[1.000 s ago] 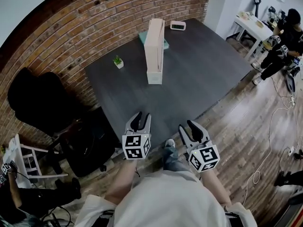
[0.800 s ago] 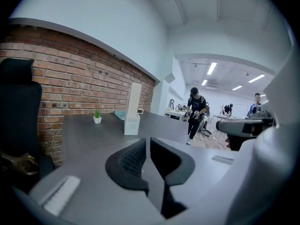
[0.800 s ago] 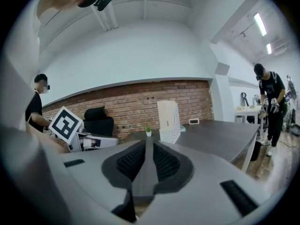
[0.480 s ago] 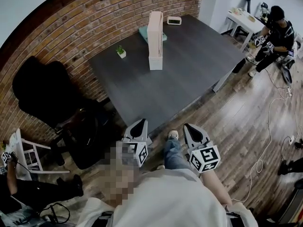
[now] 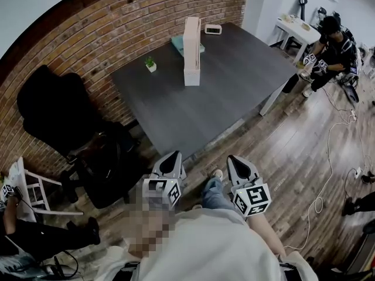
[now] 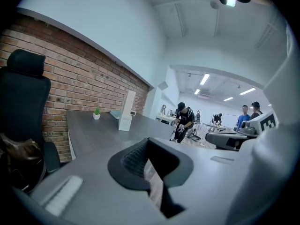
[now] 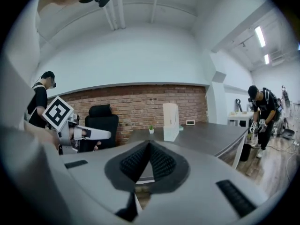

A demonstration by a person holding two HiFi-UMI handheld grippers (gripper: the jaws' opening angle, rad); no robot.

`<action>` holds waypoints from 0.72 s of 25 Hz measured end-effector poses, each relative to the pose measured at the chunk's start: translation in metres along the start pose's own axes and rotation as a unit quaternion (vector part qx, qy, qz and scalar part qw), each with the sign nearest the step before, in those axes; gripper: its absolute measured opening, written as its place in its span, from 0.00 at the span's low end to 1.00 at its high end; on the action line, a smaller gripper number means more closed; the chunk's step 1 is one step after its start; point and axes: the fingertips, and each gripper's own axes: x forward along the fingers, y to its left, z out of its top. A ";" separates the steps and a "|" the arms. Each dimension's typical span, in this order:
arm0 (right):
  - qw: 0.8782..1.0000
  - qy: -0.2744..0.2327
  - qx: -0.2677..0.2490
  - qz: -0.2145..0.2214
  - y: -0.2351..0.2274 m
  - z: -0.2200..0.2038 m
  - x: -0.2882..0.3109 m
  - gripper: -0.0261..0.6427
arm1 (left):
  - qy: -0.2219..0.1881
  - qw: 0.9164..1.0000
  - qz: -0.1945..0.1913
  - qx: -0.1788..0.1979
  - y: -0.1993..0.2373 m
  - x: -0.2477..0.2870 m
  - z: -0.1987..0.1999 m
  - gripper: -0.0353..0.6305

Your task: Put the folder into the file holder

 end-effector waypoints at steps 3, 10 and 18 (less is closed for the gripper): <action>1.000 -0.005 0.000 -0.002 0.002 0.001 -0.002 0.04 | 0.001 1.000 -0.005 0.007 -0.003 -0.002 -0.001 0.07; 1.000 0.000 0.007 0.005 0.007 -0.006 -0.002 0.04 | 0.010 0.999 -0.030 0.018 -0.015 -0.002 -0.004 0.07; 1.000 -0.001 0.006 0.012 0.007 -0.005 -0.001 0.04 | 0.014 0.998 -0.058 0.031 -0.028 -0.003 -0.003 0.07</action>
